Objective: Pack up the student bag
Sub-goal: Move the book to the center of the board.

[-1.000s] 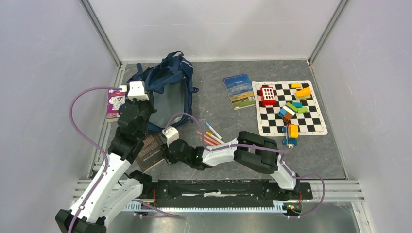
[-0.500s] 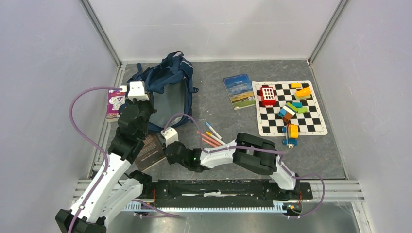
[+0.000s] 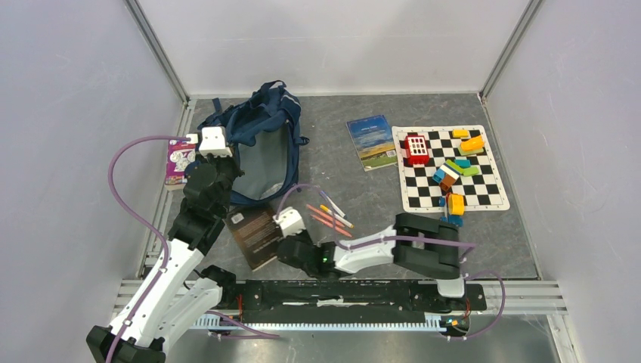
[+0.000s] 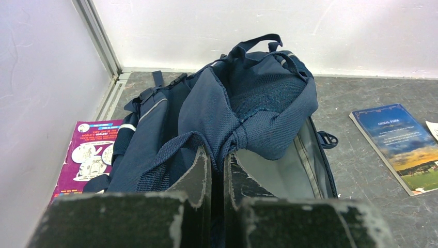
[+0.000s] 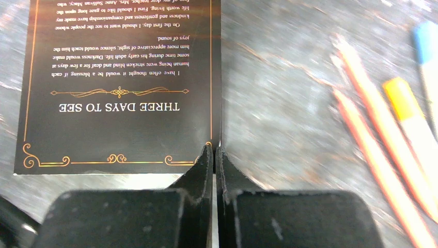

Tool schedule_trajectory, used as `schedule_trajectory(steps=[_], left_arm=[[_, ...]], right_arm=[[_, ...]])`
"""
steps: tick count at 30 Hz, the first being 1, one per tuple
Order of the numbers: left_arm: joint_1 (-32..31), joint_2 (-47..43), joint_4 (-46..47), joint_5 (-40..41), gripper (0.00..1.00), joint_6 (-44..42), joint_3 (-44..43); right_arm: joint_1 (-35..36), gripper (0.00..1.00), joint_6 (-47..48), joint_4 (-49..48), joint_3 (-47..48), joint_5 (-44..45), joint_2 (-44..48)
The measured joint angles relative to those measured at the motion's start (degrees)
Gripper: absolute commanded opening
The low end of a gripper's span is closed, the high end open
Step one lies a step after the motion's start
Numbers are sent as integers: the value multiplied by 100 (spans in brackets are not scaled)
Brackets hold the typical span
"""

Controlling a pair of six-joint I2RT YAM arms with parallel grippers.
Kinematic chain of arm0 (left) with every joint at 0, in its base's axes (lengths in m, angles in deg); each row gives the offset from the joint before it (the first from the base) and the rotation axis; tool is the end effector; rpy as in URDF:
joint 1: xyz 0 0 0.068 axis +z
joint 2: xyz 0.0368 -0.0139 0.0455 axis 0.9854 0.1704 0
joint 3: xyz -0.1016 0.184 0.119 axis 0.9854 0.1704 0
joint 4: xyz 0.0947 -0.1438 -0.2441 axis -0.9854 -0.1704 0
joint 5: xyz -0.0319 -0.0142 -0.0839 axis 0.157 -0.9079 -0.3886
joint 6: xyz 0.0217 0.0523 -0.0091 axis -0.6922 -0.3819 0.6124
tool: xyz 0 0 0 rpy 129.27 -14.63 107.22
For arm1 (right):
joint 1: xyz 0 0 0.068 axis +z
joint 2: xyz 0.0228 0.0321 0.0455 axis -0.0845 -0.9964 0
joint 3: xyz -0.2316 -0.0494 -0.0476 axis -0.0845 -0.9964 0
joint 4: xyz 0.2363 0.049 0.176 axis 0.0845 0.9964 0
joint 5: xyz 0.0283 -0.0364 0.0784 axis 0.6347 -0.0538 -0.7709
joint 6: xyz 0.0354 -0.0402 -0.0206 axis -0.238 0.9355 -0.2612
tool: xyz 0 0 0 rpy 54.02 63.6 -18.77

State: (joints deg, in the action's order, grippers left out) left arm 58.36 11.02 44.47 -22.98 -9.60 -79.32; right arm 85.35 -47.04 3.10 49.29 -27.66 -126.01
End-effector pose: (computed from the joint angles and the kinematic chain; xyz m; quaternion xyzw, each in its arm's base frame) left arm 0.2326 -0.0744 0.3244 -0.0290 0.7071 0.0145 0.7064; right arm 0.0940 0.4102 0.0716 -0.2275 0.8381 0.1656 0.4674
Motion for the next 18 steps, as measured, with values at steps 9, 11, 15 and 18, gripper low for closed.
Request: schedule_trajectory(steps=[9, 11, 15, 18], left_arm=[[0, 0, -24, -55, 2, 111, 7], [0, -11, -74, -107, 2, 181, 7], [2, -103, -354, -332, 15, 396, 7], [22, -223, -846, -723, 73, 643, 0]], right_arm=[[-7, 0, -466, 496, -2175, 415, 1862], [-11, 0, -511, 516, -2470, 409, 2146], [-26, 0, -376, 608, -2699, 374, 2439], [-39, 8, -140, 713, -2673, 315, 2487]])
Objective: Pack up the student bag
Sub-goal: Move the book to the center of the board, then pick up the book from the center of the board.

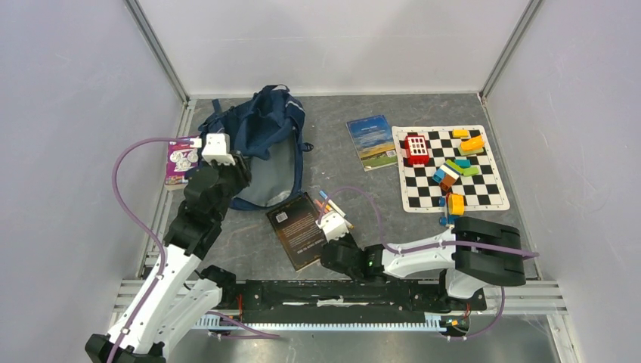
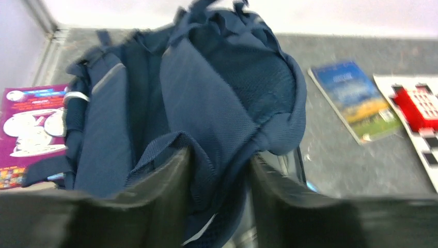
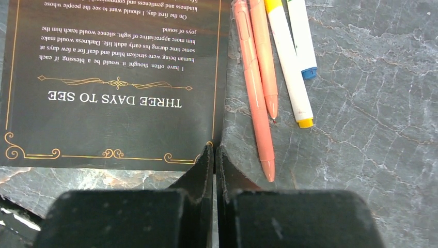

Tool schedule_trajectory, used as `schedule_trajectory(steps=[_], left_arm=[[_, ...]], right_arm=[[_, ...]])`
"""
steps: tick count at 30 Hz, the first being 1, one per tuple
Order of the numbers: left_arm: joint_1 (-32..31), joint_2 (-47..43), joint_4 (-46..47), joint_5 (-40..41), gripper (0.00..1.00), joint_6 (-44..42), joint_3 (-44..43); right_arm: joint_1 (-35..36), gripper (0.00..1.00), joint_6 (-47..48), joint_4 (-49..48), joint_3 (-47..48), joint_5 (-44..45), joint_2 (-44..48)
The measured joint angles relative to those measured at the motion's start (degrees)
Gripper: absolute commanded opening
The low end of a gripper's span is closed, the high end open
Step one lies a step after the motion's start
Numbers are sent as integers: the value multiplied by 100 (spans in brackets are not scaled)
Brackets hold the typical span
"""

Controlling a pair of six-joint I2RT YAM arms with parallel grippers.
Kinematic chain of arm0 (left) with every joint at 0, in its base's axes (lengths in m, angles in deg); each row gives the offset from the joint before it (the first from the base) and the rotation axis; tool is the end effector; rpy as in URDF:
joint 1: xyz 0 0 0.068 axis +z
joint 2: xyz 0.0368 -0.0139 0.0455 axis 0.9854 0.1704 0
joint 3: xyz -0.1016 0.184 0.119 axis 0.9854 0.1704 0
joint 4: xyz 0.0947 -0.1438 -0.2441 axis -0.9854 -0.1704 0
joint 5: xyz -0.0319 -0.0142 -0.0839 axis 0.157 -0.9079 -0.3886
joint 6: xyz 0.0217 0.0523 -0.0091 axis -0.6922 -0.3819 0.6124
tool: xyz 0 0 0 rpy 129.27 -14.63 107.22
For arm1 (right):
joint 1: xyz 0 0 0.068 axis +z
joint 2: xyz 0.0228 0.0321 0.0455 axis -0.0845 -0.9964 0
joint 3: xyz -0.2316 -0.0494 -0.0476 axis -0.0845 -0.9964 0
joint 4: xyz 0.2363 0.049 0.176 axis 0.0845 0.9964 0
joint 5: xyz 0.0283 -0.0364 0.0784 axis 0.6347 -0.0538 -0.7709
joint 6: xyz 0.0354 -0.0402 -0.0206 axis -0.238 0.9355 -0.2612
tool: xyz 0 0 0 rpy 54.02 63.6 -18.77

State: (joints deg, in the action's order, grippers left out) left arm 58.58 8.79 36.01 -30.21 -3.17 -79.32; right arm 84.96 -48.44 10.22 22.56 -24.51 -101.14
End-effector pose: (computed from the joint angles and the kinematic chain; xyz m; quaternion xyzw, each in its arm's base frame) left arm 0.2245 -0.0753 0.3164 -0.0149 0.7431 -0.0528 0.6669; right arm 0.0785 0.2946 0.0739 -0.2356 0.8539 0.0911 0.4551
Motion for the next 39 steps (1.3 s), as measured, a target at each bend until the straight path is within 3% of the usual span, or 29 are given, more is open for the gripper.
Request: schedule_trajectory(steps=[2, 4, 11, 17, 22, 30, 39], left_arm=[[4, -68, -400, -343, 86, 170, -4], [4, -144, -903, -802, 91, 459, 11], [4, -767, -1899, -2243, 92, 1421, 498], [4, -1290, -2468, -2977, 90, 2068, 595], [-254, -1043, -2632, -3281, 89, 2555, 669], [-1226, 63, -2592, -3217, 89, 3014, 1185], [-1388, -459, -2111, -2874, 91, 3788, 2312]], right_arm=[[-15, 24, 164, 153, 61, -76, 37], [-55, 35, 337, 356, 125, -208, 72], [-470, 60, 916, 822, 409, -1174, 199], [-1054, 68, 1139, 815, 413, -2149, 282], [-1635, 71, 1235, 734, 413, -2966, 299], [-2072, 73, 1132, 518, 411, -3821, 299], [-2212, 76, 994, 339, 411, -4013, 269]])
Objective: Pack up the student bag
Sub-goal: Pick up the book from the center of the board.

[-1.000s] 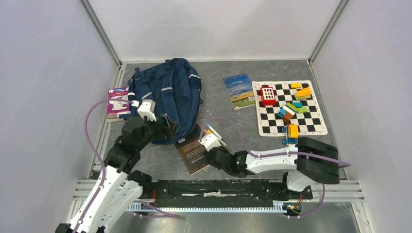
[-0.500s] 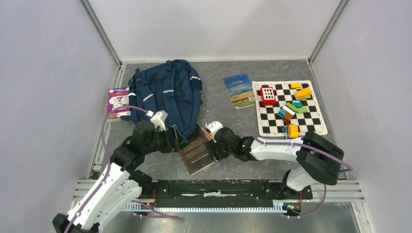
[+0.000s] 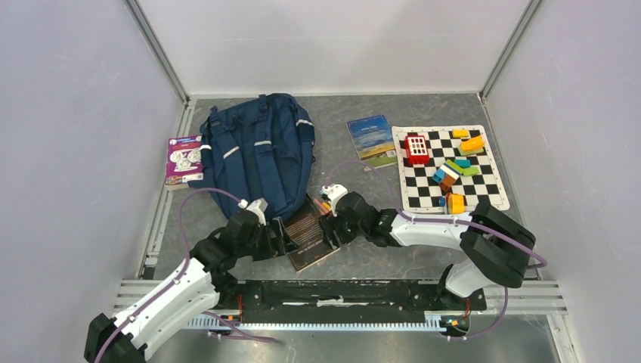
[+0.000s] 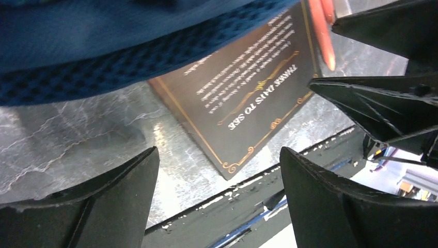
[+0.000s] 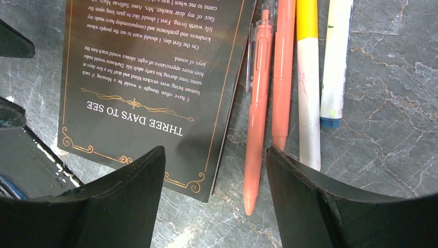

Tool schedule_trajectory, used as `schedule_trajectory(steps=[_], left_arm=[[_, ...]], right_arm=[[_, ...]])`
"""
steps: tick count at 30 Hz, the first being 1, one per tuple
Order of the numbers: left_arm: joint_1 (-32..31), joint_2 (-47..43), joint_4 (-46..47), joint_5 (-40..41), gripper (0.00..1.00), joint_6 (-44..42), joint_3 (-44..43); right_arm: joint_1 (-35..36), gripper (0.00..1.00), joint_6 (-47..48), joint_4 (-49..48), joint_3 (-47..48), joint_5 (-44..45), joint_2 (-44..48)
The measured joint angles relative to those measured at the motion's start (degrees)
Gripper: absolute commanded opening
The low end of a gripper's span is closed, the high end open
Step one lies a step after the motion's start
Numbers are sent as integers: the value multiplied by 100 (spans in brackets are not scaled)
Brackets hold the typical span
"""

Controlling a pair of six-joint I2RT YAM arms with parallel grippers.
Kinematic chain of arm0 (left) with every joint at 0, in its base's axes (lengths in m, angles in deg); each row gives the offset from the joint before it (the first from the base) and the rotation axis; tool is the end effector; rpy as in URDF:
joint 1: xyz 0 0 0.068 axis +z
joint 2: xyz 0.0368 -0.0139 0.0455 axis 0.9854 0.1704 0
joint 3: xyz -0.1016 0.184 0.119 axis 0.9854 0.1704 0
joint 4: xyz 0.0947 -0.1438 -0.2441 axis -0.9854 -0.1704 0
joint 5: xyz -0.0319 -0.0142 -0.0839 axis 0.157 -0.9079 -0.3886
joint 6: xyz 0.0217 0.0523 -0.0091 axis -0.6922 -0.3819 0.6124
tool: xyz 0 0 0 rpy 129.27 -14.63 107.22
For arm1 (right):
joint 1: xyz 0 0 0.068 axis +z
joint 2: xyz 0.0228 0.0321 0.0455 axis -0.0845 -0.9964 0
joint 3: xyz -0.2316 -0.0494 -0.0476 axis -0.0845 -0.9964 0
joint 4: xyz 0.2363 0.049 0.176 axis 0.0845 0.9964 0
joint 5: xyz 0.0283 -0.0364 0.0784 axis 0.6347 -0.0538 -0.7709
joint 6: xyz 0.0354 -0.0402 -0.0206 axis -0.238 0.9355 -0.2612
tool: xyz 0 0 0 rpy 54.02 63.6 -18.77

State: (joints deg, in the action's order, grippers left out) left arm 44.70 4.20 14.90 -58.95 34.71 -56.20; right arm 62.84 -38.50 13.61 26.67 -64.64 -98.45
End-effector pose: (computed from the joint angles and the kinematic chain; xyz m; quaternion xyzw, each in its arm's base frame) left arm 0.1579 -0.1217 0.1389 -0.0462 0.9226 -0.3076 0.2281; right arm 0.1732 0.2757 0.0977 -0.2720 0.8857 0.2381 0.2912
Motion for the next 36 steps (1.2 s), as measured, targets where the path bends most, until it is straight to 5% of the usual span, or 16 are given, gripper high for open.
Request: schedule_trajectory(steps=[11, 24, 36], left_arm=[[0, -487, 424, 595, 78, 643, 614], [0, -72, 1029, 966, 62, 758, 767], [0, -4, 1635, 1005, 59, 776, 1014]], right_arm=[[20, 66, -155, -76, 0, -249, 118], [39, 70, -544, -367, -31, -415, -208], [-66, 70, -752, -879, -197, -765, -337]])
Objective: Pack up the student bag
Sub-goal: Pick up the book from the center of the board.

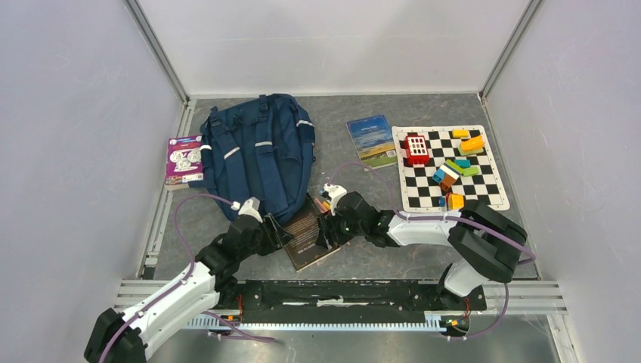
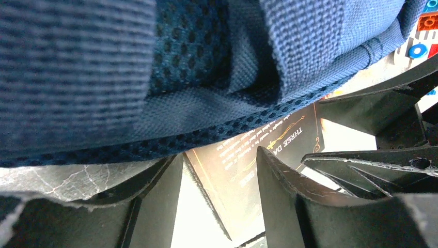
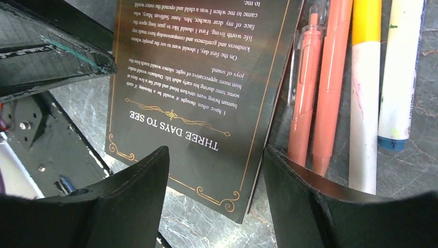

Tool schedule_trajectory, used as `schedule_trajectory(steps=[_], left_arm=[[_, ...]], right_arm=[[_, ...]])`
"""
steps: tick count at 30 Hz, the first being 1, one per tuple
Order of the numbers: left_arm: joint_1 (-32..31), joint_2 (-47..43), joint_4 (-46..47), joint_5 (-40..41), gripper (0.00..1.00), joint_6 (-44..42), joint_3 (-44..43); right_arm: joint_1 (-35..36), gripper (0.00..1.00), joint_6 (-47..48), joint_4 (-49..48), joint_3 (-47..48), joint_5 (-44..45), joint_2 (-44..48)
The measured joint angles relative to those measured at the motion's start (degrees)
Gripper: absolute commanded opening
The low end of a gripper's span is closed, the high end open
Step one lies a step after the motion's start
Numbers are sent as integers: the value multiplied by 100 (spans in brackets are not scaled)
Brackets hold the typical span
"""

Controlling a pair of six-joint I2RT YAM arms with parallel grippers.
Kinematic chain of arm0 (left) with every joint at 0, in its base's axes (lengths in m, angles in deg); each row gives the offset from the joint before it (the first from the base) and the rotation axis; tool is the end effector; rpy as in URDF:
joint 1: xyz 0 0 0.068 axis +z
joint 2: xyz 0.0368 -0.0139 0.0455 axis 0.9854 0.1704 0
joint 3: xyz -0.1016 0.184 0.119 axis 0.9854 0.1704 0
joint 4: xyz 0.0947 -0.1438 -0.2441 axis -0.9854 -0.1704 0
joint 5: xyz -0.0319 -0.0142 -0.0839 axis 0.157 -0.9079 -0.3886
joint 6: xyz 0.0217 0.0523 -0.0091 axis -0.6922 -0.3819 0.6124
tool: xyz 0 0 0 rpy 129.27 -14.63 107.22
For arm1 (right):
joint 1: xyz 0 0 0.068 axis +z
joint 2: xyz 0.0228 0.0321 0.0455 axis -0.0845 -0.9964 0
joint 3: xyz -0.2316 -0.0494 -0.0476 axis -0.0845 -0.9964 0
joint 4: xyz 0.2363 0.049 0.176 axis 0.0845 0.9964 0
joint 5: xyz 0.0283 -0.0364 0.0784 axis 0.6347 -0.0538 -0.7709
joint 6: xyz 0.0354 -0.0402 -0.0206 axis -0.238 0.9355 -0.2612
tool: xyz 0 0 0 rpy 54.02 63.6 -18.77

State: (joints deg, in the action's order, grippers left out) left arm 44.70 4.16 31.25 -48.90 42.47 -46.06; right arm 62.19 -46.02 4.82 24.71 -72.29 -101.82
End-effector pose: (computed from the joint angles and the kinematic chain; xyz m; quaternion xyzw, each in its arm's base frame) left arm 0.1619 -0.1158 0.0971 -0.1380 0.8947 -0.3003 0.3005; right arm 0.1728 0.2783 0.0817 -0.2311 0.8839 0.3179 0.2533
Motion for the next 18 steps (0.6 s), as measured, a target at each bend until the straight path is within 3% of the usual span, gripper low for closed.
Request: schedule_trajectory(steps=[12, 16, 18], left_arm=[[59, 337, 531, 72, 52, -4, 87], [72, 293, 520, 157, 52, -9, 98], [72, 216, 455, 192, 53, -17, 103]], right_arm=[[66, 63, -647, -1145, -116, -413, -431], [181, 53, -901, -1305, -101, -393, -535], [223, 40, -1012, -1320, -101, -367, -557]])
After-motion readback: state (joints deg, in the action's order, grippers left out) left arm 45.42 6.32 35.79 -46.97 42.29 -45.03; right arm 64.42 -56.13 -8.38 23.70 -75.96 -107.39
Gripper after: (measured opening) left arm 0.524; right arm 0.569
